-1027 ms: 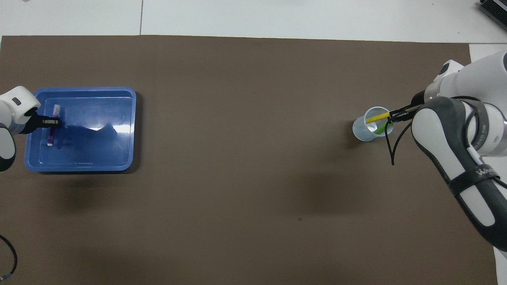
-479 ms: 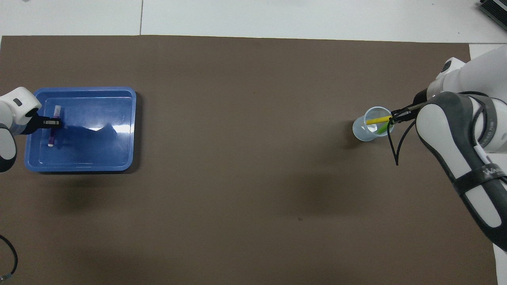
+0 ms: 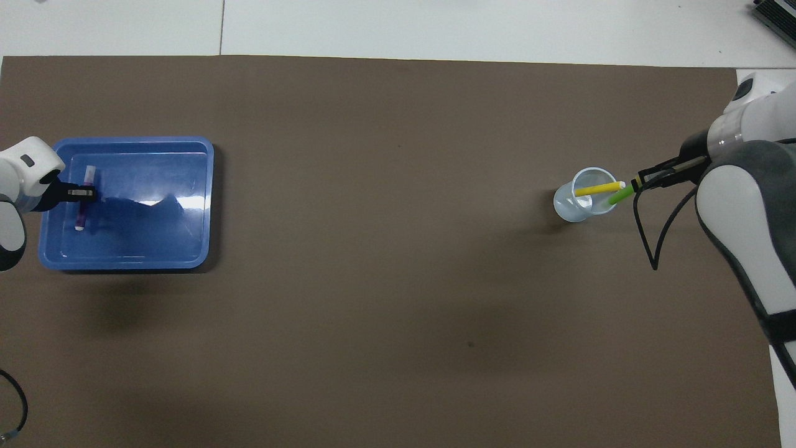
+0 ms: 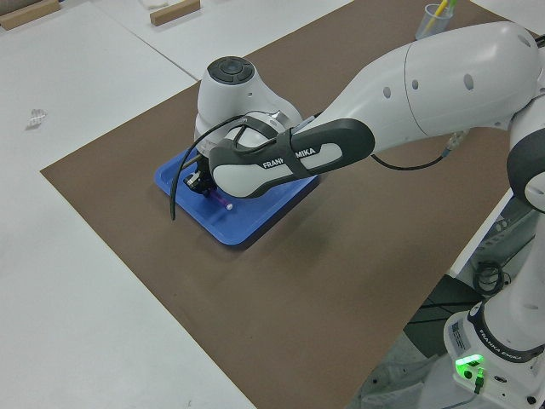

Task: Right arm passes pens to left for tray arrangement

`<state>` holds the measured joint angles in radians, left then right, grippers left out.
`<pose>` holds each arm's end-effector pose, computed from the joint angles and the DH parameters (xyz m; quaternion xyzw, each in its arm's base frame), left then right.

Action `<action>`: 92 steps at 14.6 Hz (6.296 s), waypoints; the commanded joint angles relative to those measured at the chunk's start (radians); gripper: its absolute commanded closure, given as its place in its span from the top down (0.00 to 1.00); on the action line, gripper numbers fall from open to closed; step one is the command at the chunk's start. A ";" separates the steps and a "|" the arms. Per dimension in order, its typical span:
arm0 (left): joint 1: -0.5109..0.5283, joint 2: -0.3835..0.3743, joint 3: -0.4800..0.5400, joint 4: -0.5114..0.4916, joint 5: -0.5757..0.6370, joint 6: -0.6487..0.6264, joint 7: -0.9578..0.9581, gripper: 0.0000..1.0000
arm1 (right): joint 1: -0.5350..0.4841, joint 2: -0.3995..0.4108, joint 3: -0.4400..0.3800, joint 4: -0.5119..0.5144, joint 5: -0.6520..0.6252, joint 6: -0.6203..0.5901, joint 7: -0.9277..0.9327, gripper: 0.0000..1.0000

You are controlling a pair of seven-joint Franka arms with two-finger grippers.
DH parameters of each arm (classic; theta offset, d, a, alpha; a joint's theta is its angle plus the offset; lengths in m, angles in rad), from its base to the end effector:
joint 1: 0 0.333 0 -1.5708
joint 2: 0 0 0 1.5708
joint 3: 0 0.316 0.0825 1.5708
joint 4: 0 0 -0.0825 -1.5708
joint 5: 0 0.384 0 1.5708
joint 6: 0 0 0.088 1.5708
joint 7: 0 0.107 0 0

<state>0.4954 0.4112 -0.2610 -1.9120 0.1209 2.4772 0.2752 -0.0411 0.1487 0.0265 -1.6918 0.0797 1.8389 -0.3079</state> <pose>0.6225 0.1589 0.3034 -0.9951 0.0499 -0.0849 0.0123 0.6084 -0.0034 0.5037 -0.9900 -0.1354 -0.0057 0.0400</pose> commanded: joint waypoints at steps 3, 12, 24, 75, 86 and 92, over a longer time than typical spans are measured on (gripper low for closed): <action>0.015 0.003 -0.009 -0.001 0.022 0.012 0.001 0.90 | 0.000 -0.101 0.111 -0.005 -0.152 -0.088 0.027 0.00; 0.000 0.003 -0.012 0.057 0.009 -0.104 -0.007 0.98 | -0.002 -0.193 0.352 -0.022 -0.123 -0.095 0.238 0.00; -0.099 -0.040 -0.023 0.122 -0.154 -0.398 -0.206 0.98 | 0.112 -0.161 0.423 -0.088 0.014 0.256 0.985 0.00; -0.259 -0.282 -0.187 0.122 -0.946 -0.725 -1.522 0.28 | 0.305 0.023 0.421 -0.016 0.229 0.640 1.653 0.27; -0.259 -0.284 -0.185 0.120 -0.936 -0.724 -1.515 0.22 | 0.288 0.022 0.420 -0.009 0.189 0.615 1.633 0.31; -0.258 -0.284 -0.184 0.122 -0.864 -0.725 -1.498 0.99 | 0.273 0.022 0.414 -0.008 0.187 0.583 1.508 0.31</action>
<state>0.2414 0.1594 -0.4538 -1.7603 -0.7892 1.7383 -1.2458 0.2521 0.1552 0.4336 -1.7249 0.2865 2.4408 1.2328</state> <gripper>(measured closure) 0.392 0.683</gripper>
